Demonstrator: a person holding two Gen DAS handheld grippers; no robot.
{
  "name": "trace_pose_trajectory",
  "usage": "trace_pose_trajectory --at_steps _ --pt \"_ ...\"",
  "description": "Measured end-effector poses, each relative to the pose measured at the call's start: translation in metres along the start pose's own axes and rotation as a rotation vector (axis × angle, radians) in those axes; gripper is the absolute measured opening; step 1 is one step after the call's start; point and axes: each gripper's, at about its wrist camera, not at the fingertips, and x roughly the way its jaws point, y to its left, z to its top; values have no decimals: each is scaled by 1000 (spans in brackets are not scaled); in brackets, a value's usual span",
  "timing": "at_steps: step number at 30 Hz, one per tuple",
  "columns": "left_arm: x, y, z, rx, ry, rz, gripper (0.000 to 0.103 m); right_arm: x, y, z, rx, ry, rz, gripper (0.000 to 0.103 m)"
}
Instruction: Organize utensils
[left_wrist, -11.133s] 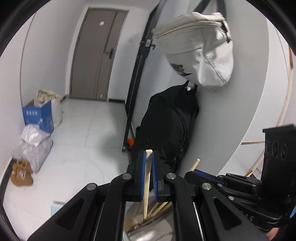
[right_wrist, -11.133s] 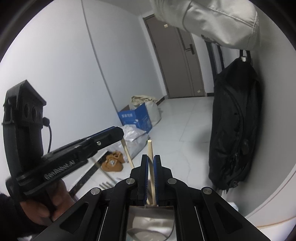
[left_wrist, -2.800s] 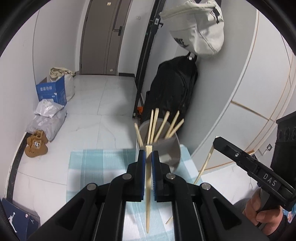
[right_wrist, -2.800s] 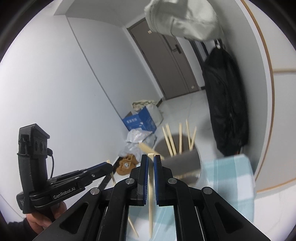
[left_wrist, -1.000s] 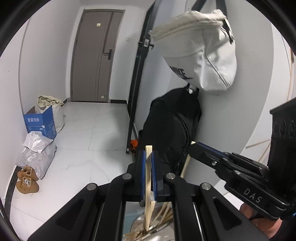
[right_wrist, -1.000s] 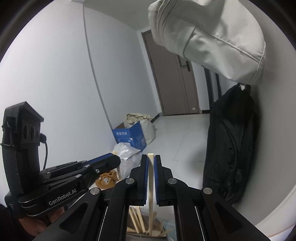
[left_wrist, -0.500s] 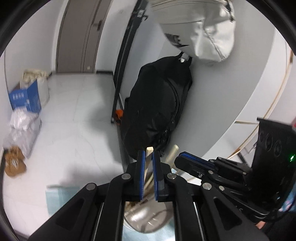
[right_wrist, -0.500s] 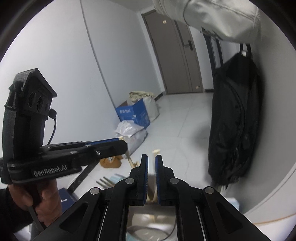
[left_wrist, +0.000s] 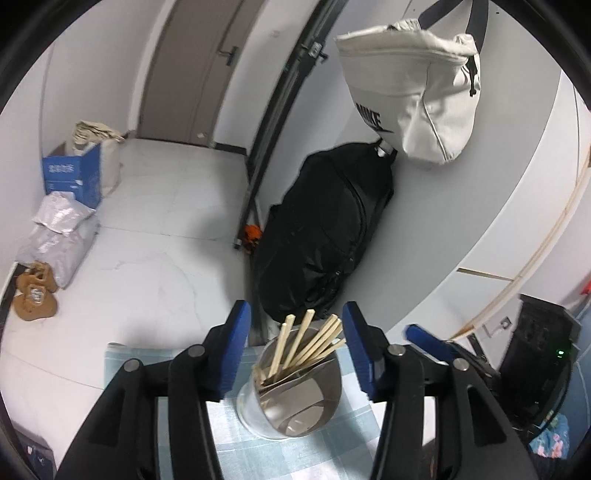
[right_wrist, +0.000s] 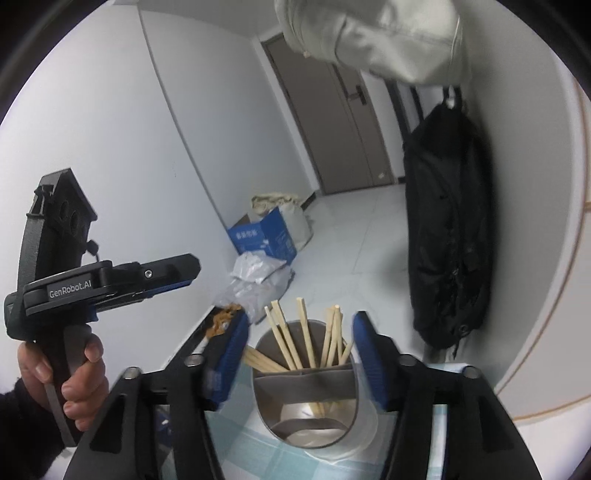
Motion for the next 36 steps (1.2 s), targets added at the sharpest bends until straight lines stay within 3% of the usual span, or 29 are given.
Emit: trace_pose_trajectory --at_steps 1,9,12,21,23,36 --pt "-1 0 -1 1 -5 4 55 -6 3 0 -4 -13 -7 65" --pt "-31 -19 -15 40 -63 117 58 -45 23 -2 -20 -96 -21 77" --pt "-43 -25 -20 60 -103 176 72 -59 31 -4 -39 -130 -29 83" --pt "-72 -38 -40 112 -201 252 75 -104 47 -24 -76 -221 -47 97" --pt "-77 -38 -47 114 -227 265 85 -110 50 -30 -88 -239 -47 98" --pt "-85 -43 -102 176 -316 307 86 -122 55 -88 -128 -303 -98 103"
